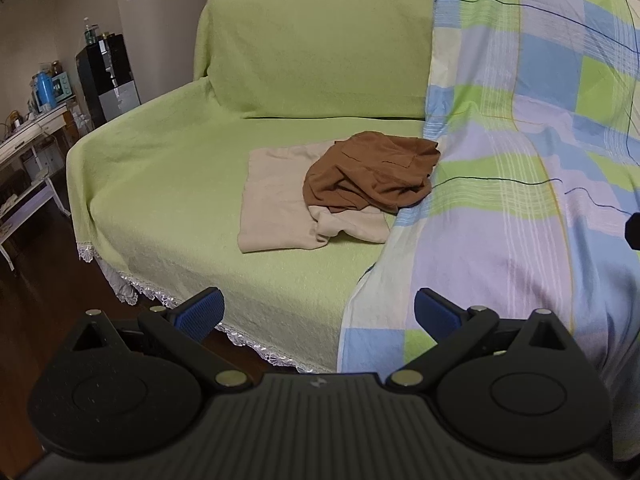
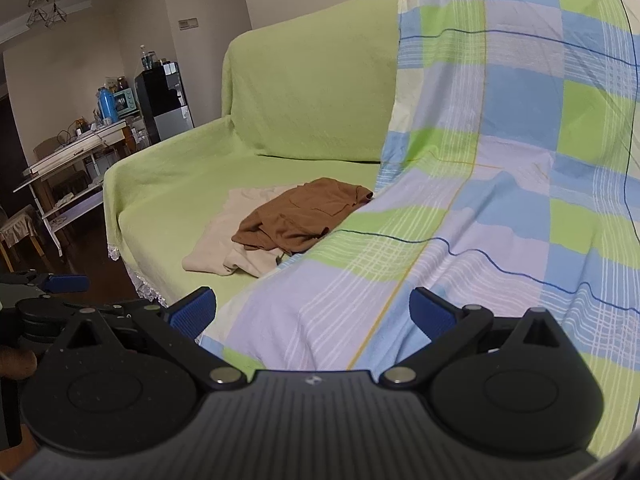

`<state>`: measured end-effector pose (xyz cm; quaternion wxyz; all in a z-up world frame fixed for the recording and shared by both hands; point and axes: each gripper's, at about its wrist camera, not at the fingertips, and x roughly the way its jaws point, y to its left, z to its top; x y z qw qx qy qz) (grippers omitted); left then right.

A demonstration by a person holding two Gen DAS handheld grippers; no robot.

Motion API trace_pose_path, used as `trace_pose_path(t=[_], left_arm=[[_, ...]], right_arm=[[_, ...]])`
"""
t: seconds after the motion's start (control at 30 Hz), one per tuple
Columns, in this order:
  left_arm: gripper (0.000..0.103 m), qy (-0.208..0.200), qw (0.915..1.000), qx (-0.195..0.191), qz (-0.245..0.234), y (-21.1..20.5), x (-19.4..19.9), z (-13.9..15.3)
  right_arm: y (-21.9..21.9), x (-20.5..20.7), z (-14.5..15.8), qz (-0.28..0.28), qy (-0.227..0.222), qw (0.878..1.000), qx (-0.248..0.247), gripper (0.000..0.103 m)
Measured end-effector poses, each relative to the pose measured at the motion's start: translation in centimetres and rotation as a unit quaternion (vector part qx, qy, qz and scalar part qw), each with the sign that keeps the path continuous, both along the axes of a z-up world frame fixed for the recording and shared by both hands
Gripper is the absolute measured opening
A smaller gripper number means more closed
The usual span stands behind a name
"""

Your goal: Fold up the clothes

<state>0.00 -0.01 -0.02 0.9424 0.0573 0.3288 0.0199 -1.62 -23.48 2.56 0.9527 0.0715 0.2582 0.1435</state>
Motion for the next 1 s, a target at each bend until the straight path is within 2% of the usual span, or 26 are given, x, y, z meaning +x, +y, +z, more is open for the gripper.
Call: trace_pose_path(t=[0.2, 1.0], left_arm=[[0.102, 0.001, 1.0000, 0.004, -0.001, -0.1, 0.0, -0.3], [0.102, 0.000, 1.0000, -0.001, -0.007, 0.5, -0.8, -0.1]], right_arm=[[-0.9, 0.6, -1.0, 0.001, 0.008, 1.000, 0.015, 0.102], [0.0, 0.4, -0.6, 0.001, 0.011, 1.000, 0.004, 0.102]])
